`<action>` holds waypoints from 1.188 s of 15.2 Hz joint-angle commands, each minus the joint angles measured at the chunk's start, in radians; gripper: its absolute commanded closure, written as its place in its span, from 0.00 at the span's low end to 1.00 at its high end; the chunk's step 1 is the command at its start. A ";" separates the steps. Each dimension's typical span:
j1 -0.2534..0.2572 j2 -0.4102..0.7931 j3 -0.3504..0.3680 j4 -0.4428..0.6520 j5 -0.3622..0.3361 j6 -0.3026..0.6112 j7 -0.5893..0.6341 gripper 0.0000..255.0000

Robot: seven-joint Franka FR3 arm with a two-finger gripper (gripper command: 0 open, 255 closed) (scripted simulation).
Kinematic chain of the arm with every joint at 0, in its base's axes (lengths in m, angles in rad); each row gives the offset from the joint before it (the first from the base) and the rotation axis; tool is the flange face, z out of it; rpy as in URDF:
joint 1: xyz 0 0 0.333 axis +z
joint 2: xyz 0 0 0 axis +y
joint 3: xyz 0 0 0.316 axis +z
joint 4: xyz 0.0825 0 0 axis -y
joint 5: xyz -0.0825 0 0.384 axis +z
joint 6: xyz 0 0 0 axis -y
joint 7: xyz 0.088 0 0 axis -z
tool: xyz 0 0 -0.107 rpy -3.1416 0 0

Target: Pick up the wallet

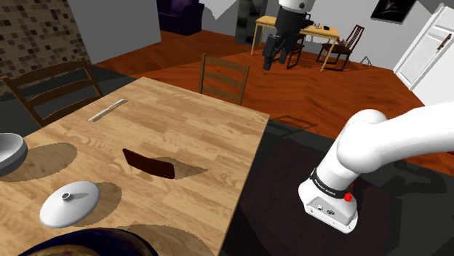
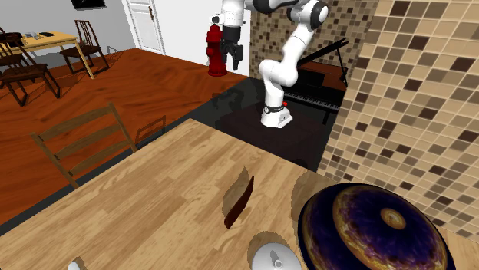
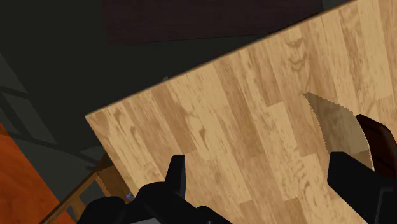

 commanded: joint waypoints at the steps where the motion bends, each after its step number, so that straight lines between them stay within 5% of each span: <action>1: 0.000 0.000 0.000 0.000 0.000 0.000 0.000 0.00; 18: 0.096 0.461 0.214 0.043 0.045 0.400 0.139 0.00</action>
